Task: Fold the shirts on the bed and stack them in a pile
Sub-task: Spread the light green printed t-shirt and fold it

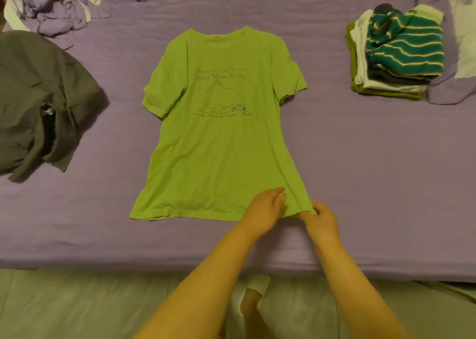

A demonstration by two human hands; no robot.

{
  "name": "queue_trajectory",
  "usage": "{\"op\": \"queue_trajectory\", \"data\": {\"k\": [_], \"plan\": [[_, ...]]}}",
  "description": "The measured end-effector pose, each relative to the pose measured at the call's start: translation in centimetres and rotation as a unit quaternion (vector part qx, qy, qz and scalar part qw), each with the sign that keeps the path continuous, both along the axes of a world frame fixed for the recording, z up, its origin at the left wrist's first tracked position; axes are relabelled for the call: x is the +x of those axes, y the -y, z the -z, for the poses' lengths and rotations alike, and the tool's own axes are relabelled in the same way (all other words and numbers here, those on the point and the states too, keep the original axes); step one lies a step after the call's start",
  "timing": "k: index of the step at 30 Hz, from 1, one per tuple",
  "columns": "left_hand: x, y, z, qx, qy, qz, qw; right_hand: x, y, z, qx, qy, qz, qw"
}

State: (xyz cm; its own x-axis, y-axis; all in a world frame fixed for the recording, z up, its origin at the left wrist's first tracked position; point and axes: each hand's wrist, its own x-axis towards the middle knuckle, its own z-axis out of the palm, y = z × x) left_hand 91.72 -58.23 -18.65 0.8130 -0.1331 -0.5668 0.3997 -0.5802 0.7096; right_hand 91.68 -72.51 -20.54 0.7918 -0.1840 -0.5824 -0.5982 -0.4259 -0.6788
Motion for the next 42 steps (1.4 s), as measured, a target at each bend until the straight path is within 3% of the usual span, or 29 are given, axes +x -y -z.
{"op": "queue_trajectory", "data": {"k": [5,8,10,14,21,26,31,35,39,42], "plan": [[2.3,2.4,0.5,-0.027,-0.004,0.025,0.999,1.2,1.0,-0.4,0.113,0.008,0.091,0.989],[2.9,2.8,1.8,-0.004,-0.033,0.086,0.996,1.3,1.5,0.7,0.064,-0.030,0.016,0.997],[2.9,2.8,3.2,0.023,-0.066,0.127,0.989,1.1,1.8,1.5,-0.020,-0.029,-0.038,0.999],[4.5,1.6,5.0,0.074,-0.048,0.116,0.989,2.2,1.9,2.6,-0.165,0.000,-0.113,0.980],[13.1,-2.6,5.9,0.138,0.058,0.121,0.981,9.7,-1.7,3.9,-0.151,0.030,-0.204,0.967],[19.0,-5.1,6.5,0.212,0.081,0.211,0.951,16.7,-5.2,5.9,-0.147,0.060,-0.257,0.953],[23.9,-6.0,7.9,0.253,0.079,0.215,0.940,23.3,-6.0,7.6,-0.167,0.063,-0.290,0.940],[27.3,-5.8,8.2,0.267,0.087,0.198,0.939,28.5,-5.5,7.6,-0.179,0.084,-0.279,0.940],[30.6,-5.7,8.4,0.291,0.082,0.186,0.935,34.5,-5.3,8.3,-0.152,0.117,-0.169,0.967],[33.1,-5.7,8.9,0.322,0.078,0.185,0.925,38.4,-5.9,8.7,-0.181,0.117,-0.152,0.965]]}}
